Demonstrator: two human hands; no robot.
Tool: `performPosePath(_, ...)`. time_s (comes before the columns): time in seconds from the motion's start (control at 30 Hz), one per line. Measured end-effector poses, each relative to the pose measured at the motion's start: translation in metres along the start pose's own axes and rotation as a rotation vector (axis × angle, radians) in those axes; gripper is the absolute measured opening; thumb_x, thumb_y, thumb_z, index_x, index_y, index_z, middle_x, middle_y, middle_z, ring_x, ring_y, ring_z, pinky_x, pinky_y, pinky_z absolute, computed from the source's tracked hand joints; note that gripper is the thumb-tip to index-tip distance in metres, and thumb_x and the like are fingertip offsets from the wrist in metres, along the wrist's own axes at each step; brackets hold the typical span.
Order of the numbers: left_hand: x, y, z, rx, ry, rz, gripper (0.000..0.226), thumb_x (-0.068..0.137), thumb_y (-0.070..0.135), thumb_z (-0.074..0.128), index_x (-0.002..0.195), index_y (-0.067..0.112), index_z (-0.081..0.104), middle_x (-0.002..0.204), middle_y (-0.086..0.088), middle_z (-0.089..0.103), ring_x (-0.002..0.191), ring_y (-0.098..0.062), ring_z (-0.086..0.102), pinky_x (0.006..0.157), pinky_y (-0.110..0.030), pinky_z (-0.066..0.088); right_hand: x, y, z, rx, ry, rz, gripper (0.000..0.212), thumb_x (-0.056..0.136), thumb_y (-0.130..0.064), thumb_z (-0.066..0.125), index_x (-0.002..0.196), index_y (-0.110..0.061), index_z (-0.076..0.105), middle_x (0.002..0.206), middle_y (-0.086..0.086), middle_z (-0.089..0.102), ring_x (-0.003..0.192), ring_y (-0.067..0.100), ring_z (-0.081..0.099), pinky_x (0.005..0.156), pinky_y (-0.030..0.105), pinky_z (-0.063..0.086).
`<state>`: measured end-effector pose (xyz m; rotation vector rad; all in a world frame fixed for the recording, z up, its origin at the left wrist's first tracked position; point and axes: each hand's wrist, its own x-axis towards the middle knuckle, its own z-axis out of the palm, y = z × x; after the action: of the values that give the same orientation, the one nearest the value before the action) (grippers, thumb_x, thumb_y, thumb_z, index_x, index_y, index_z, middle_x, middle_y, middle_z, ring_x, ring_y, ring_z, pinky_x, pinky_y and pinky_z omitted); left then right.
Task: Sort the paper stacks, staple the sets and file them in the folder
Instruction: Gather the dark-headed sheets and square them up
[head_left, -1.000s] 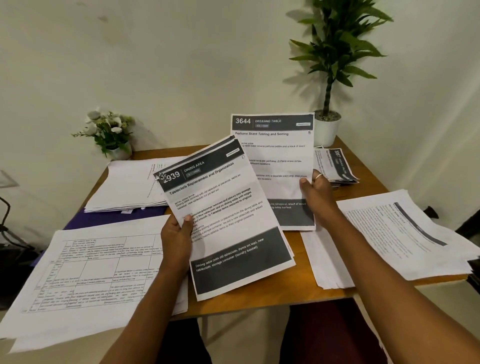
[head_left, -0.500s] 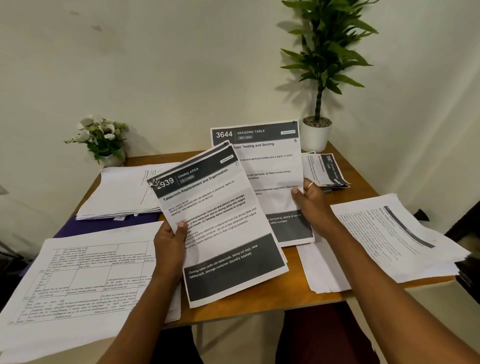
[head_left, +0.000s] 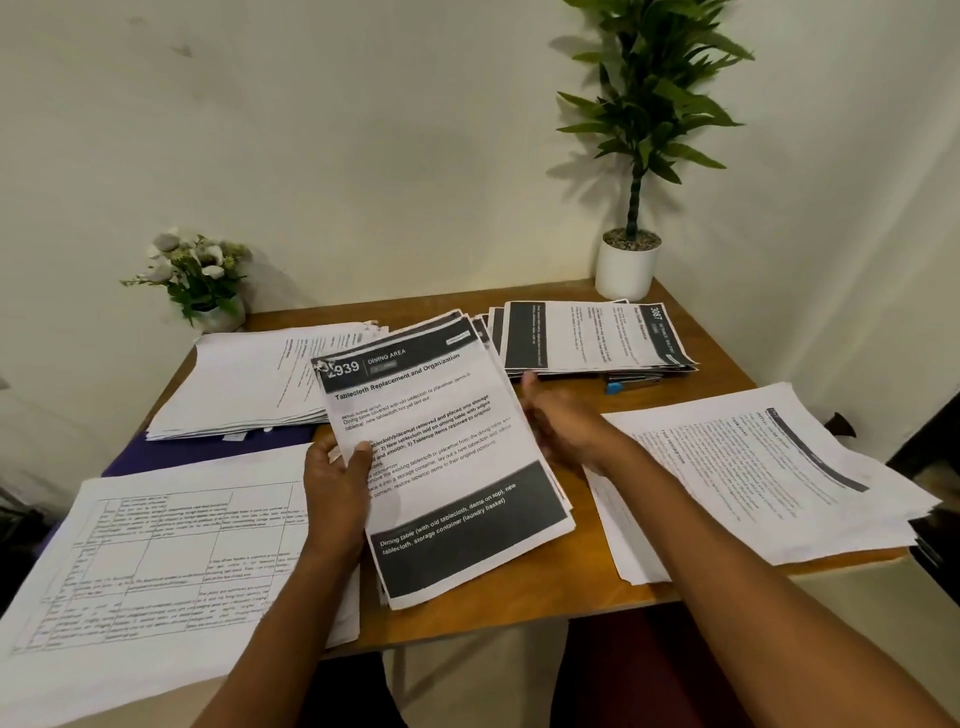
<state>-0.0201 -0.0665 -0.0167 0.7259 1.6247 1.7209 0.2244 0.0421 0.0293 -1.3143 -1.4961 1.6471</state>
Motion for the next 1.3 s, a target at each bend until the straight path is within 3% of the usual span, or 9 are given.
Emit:
performPosePath(0.07, 0.0, -0.001, -0.001, 0.014, -0.013, 0.016, 0.032, 0.101, 0.017, 0.06, 0.13, 0.021, 0.05, 0.109, 0.011, 0.064, 0.091, -0.009, 0.068, 0.062, -0.02, 0.057, 0.012, 0.002, -0.006, 0.004, 0.302, -0.019, 0.037, 0.101, -0.049, 0.054, 0.099, -0.015, 0.068, 0.093, 0.012, 0.074, 0.063, 0.017, 0.066, 0.054, 0.022, 0.053)
performPosePath(0.13, 0.002, -0.003, -0.003, 0.039, -0.04, 0.03, 0.029, 0.101, 0.019, 0.061, 0.128, 0.025, 0.053, 0.109, 0.015, 0.067, 0.093, -0.012, 0.071, 0.063, -0.021, 0.059, 0.025, 0.003, -0.015, 0.136, 0.481, 0.011, 0.019, 0.098, -0.036, 0.065, 0.099, -0.018, 0.064, 0.09, 0.012, 0.072, 0.057, 0.015, 0.063, 0.052, 0.021, 0.054)
performPosePath(0.27, 0.002, -0.006, -0.005, 0.064, -0.079, 0.054, 0.018, 0.102, 0.021, 0.059, 0.117, 0.031, 0.06, 0.108, 0.013, 0.072, 0.089, -0.01, 0.075, 0.063, -0.022, 0.06, 0.046, 0.003, -0.021, 0.462, 0.503, 0.136, 0.037, 0.09, -0.029, 0.077, 0.12, -0.018, 0.059, 0.096, 0.013, 0.074, 0.069, 0.021, 0.074, 0.051, 0.025, 0.058)
performPosePath(0.43, 0.004, -0.008, -0.006, 0.089, -0.073, 0.058, 0.018, 0.102, 0.021, 0.059, 0.119, 0.026, 0.06, 0.108, 0.012, 0.072, 0.087, -0.009, 0.075, 0.065, -0.024, 0.061, 0.075, 0.003, -0.026, 0.616, 0.495, 0.225, 0.044, 0.087, -0.038, 0.079, 0.12, -0.022, 0.057, 0.103, 0.015, 0.074, 0.07, 0.026, 0.077, 0.046, 0.026, 0.055)
performPosePath(0.7, 0.004, -0.009, -0.008, 0.094, -0.096, 0.083, 0.017, 0.102, 0.021, 0.058, 0.118, 0.028, 0.059, 0.108, 0.015, 0.071, 0.093, -0.008, 0.074, 0.065, -0.021, 0.06, 0.11, 0.009, -0.034, 0.563, 0.56, 0.338, 0.034, 0.09, -0.01, 0.075, 0.122, -0.01, 0.063, 0.089, 0.012, 0.076, 0.053, 0.015, 0.072, 0.04, 0.02, 0.048)
performPosePath(0.9, 0.002, -0.007, -0.006, 0.059, -0.104, 0.086, 0.018, 0.102, 0.018, 0.058, 0.12, 0.022, 0.059, 0.109, 0.013, 0.071, 0.09, -0.005, 0.074, 0.065, -0.022, 0.061, 0.097, 0.004, -0.035, 0.575, 0.529, 0.366, 0.032, 0.093, -0.005, 0.071, 0.124, -0.007, 0.06, 0.097, 0.015, 0.073, 0.074, 0.018, 0.074, 0.044, 0.025, 0.054)
performPosePath(0.97, 0.002, -0.008, -0.005, 0.037, -0.106, 0.074, 0.018, 0.102, 0.017, 0.058, 0.12, 0.021, 0.06, 0.109, 0.012, 0.072, 0.09, -0.006, 0.074, 0.063, -0.02, 0.059, 0.089, 0.003, -0.036, 0.55, 0.51, 0.373, 0.033, 0.095, -0.004, 0.068, 0.127, -0.006, 0.059, 0.1, 0.016, 0.072, 0.073, 0.018, 0.075, 0.043, 0.025, 0.054)
performPosePath(1.1, 0.002, -0.008, -0.006, 0.023, -0.104, 0.061, 0.016, 0.102, 0.018, 0.059, 0.115, 0.027, 0.061, 0.109, 0.011, 0.073, 0.092, -0.01, 0.075, 0.064, -0.022, 0.06, 0.072, -0.012, -0.032, 0.457, 0.484, 0.265, 0.035, 0.094, 0.001, 0.066, 0.127, -0.006, 0.059, 0.088, 0.015, 0.072, 0.049, 0.012, 0.069, 0.041, 0.021, 0.051)
performPosePath(1.3, 0.002, -0.009, -0.006, 0.019, -0.092, 0.052, 0.019, 0.102, 0.019, 0.059, 0.119, 0.024, 0.062, 0.113, 0.007, 0.073, 0.094, -0.014, 0.075, 0.067, -0.025, 0.061, 0.041, -0.011, -0.034, 0.329, 0.656, 0.179, 0.026, 0.091, 0.0, 0.069, 0.114, -0.009, 0.062, 0.093, 0.011, 0.073, 0.054, 0.01, 0.063, 0.053, 0.023, 0.056)
